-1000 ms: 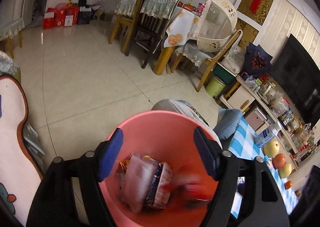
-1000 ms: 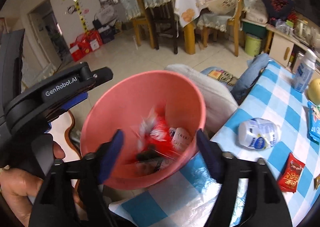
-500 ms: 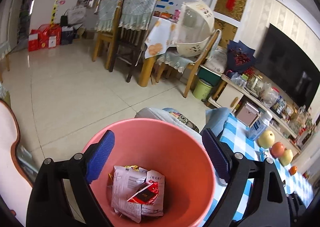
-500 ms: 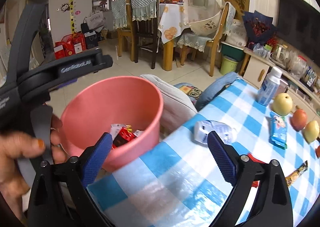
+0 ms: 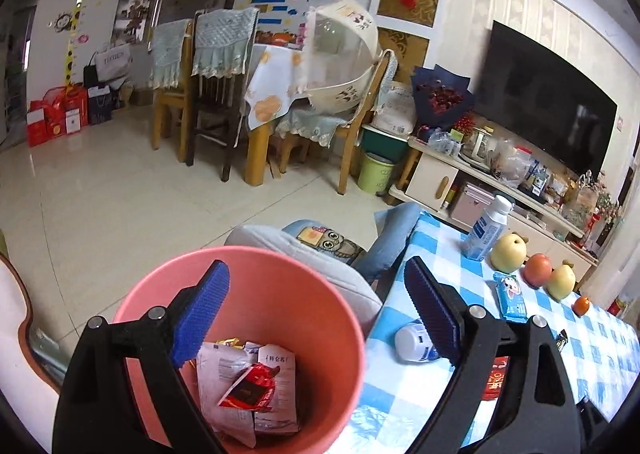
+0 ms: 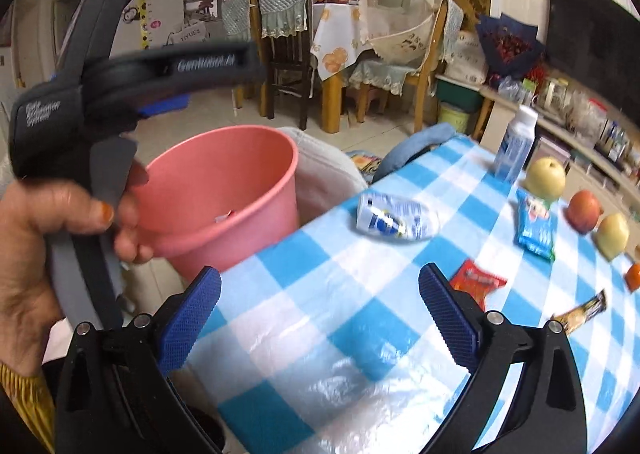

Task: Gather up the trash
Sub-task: 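Move both tools back over the table toward the Magico bottle and Coffeemix stick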

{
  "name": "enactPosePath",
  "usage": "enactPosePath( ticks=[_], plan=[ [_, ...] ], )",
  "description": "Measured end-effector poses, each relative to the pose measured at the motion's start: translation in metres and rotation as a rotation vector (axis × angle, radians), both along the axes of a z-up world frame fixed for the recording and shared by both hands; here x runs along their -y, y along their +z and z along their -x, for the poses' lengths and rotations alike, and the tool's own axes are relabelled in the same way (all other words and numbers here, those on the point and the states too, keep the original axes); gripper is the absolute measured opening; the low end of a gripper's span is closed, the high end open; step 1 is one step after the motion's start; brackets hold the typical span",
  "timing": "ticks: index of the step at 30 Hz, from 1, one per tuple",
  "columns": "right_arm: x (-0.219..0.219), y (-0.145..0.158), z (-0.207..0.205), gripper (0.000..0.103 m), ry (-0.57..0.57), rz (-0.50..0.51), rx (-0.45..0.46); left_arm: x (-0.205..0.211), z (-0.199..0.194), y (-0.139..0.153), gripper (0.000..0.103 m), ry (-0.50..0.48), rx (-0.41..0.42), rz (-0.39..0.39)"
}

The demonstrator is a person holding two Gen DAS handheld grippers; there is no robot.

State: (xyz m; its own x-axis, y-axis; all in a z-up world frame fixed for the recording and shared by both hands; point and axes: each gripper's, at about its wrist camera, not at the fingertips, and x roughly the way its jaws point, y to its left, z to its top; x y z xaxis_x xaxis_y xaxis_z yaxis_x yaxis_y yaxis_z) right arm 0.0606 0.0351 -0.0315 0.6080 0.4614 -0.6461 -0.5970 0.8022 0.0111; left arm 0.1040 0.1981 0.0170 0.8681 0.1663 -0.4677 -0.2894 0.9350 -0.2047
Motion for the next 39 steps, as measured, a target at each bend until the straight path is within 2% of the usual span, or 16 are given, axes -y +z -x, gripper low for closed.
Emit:
enactPosePath(
  ticks=[5, 10, 13, 18, 26, 36, 39],
  plan=[
    [0.022, -0.011, 0.007, 0.098, -0.002, -0.059, -0.054, 0.018, -0.003, 0.002, 0.09, -0.035, 0.021, -0.023],
    [0.044, -0.022, 0.011, 0.098, -0.055, -0.055, -0.082, 0.033, -0.005, 0.002, 0.09, -0.047, 0.032, -0.04],
    [0.06, -0.022, 0.012, 0.098, -0.076, -0.091, -0.105, 0.041, -0.011, 0.0, 0.09, -0.074, 0.018, -0.034],
    [0.083, -0.02, 0.011, 0.098, -0.097, -0.141, -0.138, 0.06, -0.015, -0.002, 0.09, -0.116, 0.012, -0.07],
    [0.12, -0.015, 0.003, 0.098, -0.181, -0.158, -0.137, 0.094, -0.031, -0.014, 0.09, -0.201, -0.064, -0.114],
    [0.175, -0.022, -0.022, 0.098, -0.335, -0.219, -0.211, 0.115, -0.06, -0.048, 0.09, -0.313, -0.201, 0.03],
    [0.194, -0.019, -0.029, 0.098, -0.384, -0.238, -0.213, 0.125, -0.069, -0.057, 0.09, -0.33, -0.235, 0.037]
  ],
)
